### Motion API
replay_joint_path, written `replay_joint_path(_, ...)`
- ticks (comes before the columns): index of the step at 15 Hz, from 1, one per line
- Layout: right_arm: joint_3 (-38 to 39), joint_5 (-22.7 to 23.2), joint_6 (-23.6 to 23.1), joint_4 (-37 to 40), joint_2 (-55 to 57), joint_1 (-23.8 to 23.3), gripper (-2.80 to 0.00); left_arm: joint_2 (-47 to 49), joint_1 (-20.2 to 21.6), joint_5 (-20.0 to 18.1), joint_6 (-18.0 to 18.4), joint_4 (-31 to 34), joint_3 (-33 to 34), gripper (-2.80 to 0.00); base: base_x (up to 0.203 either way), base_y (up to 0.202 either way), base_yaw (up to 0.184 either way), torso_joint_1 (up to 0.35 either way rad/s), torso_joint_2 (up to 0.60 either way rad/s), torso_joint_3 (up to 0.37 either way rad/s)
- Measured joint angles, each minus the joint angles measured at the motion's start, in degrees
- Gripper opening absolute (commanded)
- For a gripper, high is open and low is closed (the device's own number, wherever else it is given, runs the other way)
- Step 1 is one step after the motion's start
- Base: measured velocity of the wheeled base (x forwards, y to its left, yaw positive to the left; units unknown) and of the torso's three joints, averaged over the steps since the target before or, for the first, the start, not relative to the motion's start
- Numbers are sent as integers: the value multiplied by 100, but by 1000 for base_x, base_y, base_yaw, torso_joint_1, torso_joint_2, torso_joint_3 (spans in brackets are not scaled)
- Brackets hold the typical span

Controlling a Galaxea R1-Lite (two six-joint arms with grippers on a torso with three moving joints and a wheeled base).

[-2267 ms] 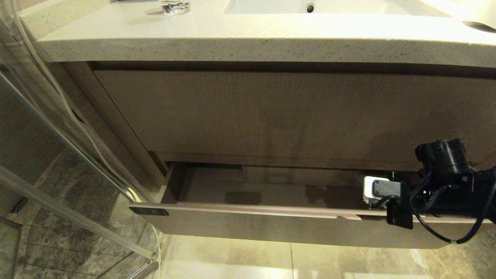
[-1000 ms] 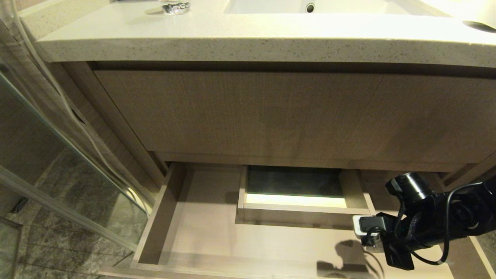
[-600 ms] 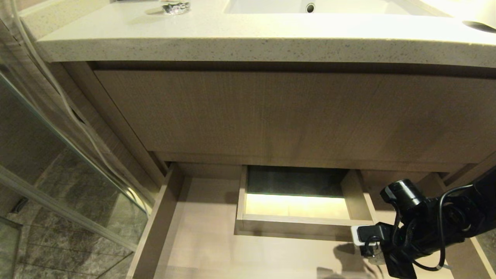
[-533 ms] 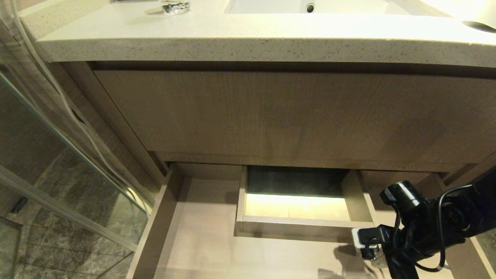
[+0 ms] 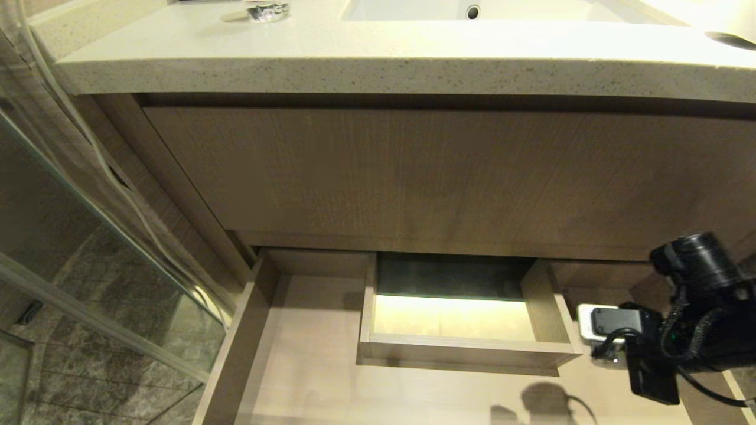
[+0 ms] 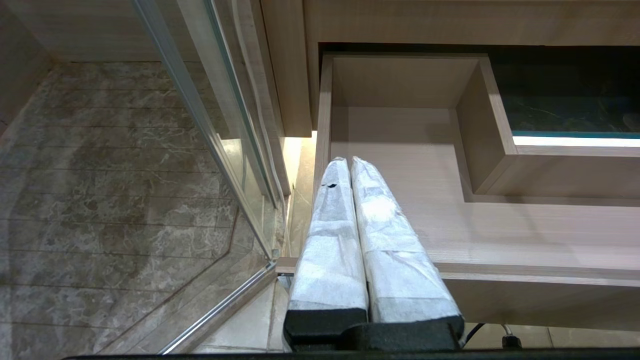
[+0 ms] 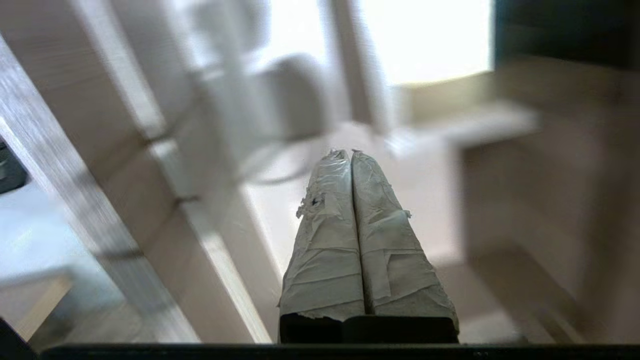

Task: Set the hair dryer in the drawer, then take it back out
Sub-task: Pull open the drawer, then pick up the hairdryer

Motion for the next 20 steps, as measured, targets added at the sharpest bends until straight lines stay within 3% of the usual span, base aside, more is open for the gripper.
replay_joint_path(5, -425, -83, 257, 1088, -3004, -760, -280, 0, 0, 0, 2, -2, 0, -280, 0, 0, 0, 0, 0, 0)
replay_joint_path(8, -1196, -107, 710, 2265, -4863, -1400, -280, 0, 0, -2, 2, 0, 0, -280, 0, 0, 0, 0, 0, 0)
replay_joint_path(10, -1596, -94, 890, 2568, -5593, -1712, -280, 0, 0, 0, 2, 0, 0, -280, 0, 0, 0, 0, 0, 0)
replay_joint_path(13, -2113, -66, 965, 1638, -5553, -2214, -280, 0, -2, 0, 0, 0, 0, -280, 0, 0, 0, 0, 0, 0)
replay_joint_path(17, -2854, 44, 739, -342, -4192, -3023, -280, 0, 0, 0, 2, 0, 0, -280, 0, 0, 0, 0, 0, 0)
replay_joint_path(20, -3455, 118, 387, -1130, -3078, -3327, -280, 0, 0, 0, 0, 0, 0, -280, 0, 0, 0, 0, 0, 0)
